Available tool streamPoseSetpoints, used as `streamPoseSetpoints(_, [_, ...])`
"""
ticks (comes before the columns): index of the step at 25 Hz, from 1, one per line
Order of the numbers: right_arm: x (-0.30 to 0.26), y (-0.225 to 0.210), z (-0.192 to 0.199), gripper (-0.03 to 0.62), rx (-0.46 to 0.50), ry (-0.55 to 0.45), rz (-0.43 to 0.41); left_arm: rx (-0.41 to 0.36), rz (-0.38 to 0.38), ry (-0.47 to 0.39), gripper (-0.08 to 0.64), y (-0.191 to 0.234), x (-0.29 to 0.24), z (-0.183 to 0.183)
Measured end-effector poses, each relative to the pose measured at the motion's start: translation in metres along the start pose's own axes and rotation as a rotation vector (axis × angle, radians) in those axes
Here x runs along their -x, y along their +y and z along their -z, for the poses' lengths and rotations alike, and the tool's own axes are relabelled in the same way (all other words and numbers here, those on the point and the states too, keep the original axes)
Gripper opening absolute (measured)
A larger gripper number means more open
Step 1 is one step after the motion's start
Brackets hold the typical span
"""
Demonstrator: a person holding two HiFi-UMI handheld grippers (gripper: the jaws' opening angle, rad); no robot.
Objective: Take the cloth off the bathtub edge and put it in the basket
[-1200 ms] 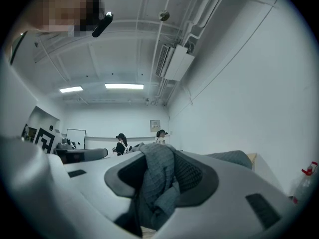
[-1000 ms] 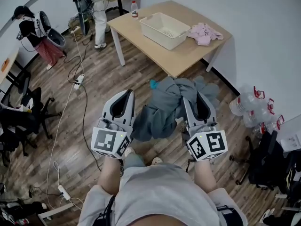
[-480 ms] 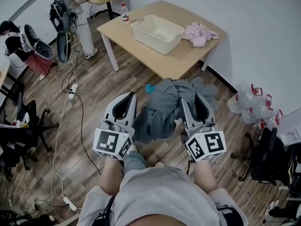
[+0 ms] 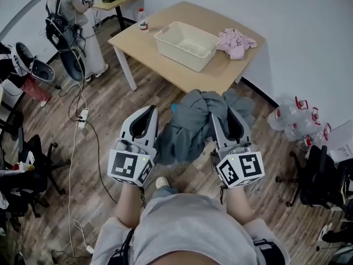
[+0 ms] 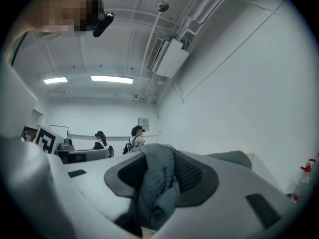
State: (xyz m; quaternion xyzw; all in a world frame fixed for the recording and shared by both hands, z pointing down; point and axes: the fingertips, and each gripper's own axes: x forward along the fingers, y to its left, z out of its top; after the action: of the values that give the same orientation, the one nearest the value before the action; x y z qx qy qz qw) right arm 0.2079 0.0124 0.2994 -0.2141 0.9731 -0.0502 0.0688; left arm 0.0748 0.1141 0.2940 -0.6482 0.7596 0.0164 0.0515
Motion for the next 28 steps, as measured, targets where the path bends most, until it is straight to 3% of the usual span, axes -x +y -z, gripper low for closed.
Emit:
streamPoseSetpoints(14, [-0.080, 0.046, 0.022, 0.160, -0.014, -0.022, 0.112, 0.009, 0.102, -0.009, 0.014, 0.106, -0.019, 0.012])
streamPoseSetpoints(28, [-0.135, 0.029, 0.041, 0.160, -0.008, 0.028, 0.167, 0.077, 0.113, 0.013, 0.014, 0.156, -0.061, 0.042])
